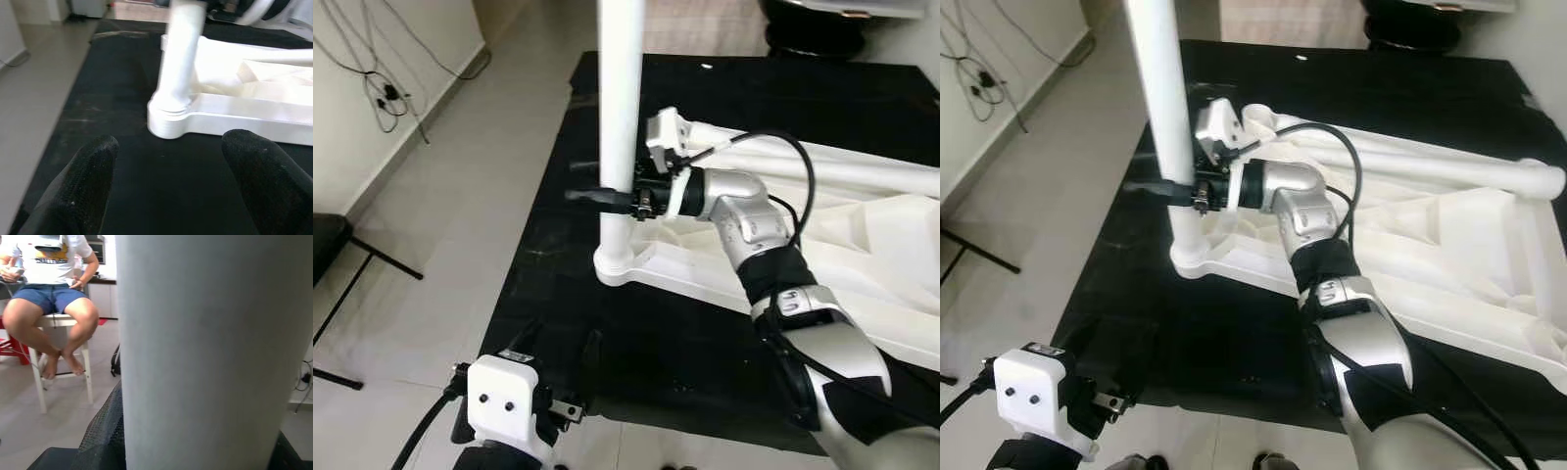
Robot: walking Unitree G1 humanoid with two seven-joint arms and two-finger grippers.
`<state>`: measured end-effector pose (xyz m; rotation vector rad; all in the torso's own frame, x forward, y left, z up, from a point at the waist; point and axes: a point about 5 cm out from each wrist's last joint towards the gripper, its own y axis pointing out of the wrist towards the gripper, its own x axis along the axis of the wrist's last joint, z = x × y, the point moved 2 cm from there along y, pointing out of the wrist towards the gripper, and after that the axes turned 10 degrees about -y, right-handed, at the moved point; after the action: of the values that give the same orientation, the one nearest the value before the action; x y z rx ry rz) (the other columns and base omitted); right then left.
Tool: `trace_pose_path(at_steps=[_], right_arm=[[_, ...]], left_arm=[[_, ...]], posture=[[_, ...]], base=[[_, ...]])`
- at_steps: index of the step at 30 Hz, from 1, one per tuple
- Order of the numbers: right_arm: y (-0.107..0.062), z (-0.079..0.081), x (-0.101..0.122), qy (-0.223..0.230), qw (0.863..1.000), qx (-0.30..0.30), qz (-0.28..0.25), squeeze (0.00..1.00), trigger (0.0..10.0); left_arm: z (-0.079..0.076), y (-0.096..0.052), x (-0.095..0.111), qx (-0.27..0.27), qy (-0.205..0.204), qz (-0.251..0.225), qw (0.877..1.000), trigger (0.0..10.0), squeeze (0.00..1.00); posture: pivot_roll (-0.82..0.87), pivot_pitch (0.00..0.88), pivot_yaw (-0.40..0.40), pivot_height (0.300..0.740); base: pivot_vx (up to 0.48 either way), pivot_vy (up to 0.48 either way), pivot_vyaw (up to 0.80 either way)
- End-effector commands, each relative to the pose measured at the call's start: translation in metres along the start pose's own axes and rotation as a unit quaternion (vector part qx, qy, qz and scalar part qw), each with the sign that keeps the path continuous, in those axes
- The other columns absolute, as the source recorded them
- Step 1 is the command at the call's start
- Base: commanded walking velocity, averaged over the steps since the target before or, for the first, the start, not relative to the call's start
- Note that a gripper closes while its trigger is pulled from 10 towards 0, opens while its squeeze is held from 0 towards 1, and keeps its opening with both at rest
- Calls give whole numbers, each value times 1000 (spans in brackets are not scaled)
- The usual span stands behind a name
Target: Building children table
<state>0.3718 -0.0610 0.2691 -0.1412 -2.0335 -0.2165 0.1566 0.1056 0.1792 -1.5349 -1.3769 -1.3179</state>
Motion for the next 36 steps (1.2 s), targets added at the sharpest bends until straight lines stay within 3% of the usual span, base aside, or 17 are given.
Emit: trace_pose_path(at_steps=[1,3,4,5,6,7,9,15,18,19,23,24,29,33,34,35,36], right_arm=[[-18,9,-23,22,997,-61,41,0,0],[-27,13,-31,37,990,-120,68,0,0],[-46,12,-48,18,946,-280,164,0,0],[-46,12,-48,18,946,-280,164,0,0],[-73,19,-56,4,881,-407,240,0,0],[-83,39,-59,4,850,-450,274,0,0],[-82,53,-60,10,844,-457,281,0,0],[-36,63,-64,59,889,-382,246,0,0],[-29,63,-65,70,894,-372,239,0,0],[-24,62,-63,71,898,-363,237,0,10000],[-19,60,-61,75,906,-349,226,0,10000],[-13,56,-53,87,922,-323,195,1000,10000],[-2,42,-25,84,966,-215,113,1000,10000],[-4,39,-18,71,979,-163,99,992,10000],[-4,42,-17,65,988,-104,90,176,10000],[-4,42,-17,65,988,-104,90,176,10000],[-5,42,-19,67,992,-62,84,0,10000]], left_arm=[[2,-1,-4,2,3,12,1000,10000,0],[2,-1,-5,0,3,13,1000,10000,0],[3,0,-5,-1,4,13,1000,10000,0],[3,0,-5,-1,4,13,1000,10000,0],[4,0,-5,-1,5,13,1000,10000,0],[5,0,-4,0,6,12,1000,10000,0],[5,1,-4,1,7,11,1000,10000,0],[5,3,-5,-7,8,12,1000,10000,0],[5,3,-5,-6,7,11,1000,10000,0],[6,3,-5,-2,7,9,1000,10000,0],[6,3,-4,1,7,8,1000,10000,0],[6,3,-4,2,7,7,1000,10000,0],[5,4,-3,1,5,6,1000,10000,0],[4,4,-3,0,4,5,1000,10000,0],[4,4,-3,0,3,5,1000,10000,0],[4,4,-3,0,3,5,1000,10000,0],[3,4,-2,0,3,4,1000,10000,0]], posture=[[95,193,-36,740],[93,193,-40,740],[94,196,-55,740],[94,196,-55,740],[90,197,-54,740],[90,197,-38,740],[87,200,-35,740],[87,183,-41,740],[88,185,-43,740],[91,187,-46,740],[91,190,-47,740],[89,194,-47,740],[92,199,-48,740],[91,201,-51,740],[96,205,-52,740],[96,205,-52,740],[103,209,-53,740]], base=[[0,0,0],[0,0,0],[0,0,0],[0,0,0],[0,0,0],[0,0,0],[0,0,0],[0,0,0],[0,0,0],[0,0,0],[0,0,0],[0,0,0],[0,0,0],[0,0,0],[0,0,0],[0,0,0],[0,0,0]])
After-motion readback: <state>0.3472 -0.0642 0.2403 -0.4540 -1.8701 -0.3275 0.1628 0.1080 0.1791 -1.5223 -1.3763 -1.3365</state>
